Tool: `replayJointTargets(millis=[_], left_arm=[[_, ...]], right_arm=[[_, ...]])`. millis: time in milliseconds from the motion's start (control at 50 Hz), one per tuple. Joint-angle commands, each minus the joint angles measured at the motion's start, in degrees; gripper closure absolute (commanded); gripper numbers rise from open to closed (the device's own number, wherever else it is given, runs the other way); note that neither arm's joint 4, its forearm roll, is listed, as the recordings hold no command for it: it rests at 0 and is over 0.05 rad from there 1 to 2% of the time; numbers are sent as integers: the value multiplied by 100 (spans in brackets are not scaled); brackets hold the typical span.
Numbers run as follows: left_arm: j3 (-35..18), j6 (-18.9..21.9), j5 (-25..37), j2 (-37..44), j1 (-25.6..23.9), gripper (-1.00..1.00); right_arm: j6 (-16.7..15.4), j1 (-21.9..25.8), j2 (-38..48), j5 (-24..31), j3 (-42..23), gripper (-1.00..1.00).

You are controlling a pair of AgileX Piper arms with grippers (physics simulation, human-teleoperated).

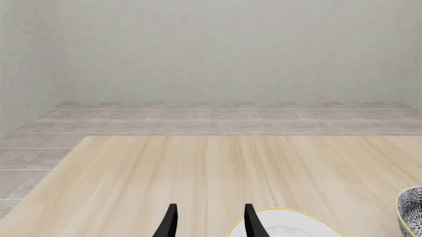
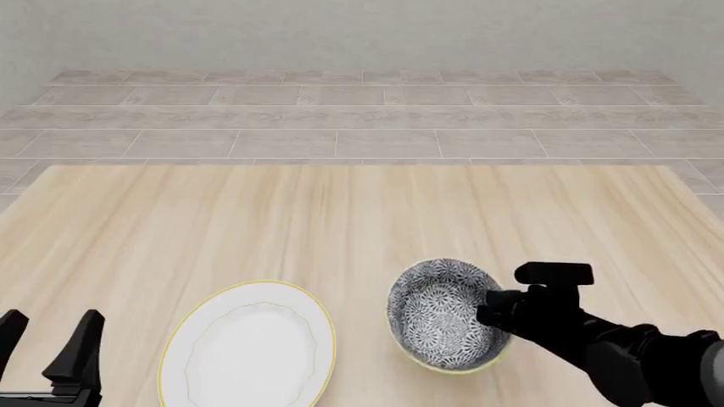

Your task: Put the bowl on the plate.

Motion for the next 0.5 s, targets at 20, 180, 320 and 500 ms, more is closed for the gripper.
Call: replayJointTargets(millis=[20, 180, 320, 500], left_arm=[[0, 0, 0, 0, 0, -100], [0, 0, 0, 0, 0, -100], [0, 0, 0, 0, 0, -100], [0, 0, 0, 0, 0, -100]], right_arm=[[165, 141, -398, 327, -135, 100], [377, 233, -717, 421, -213, 100], [393, 397, -1107, 620, -335, 100], [217, 418, -1474, 908, -566, 100]])
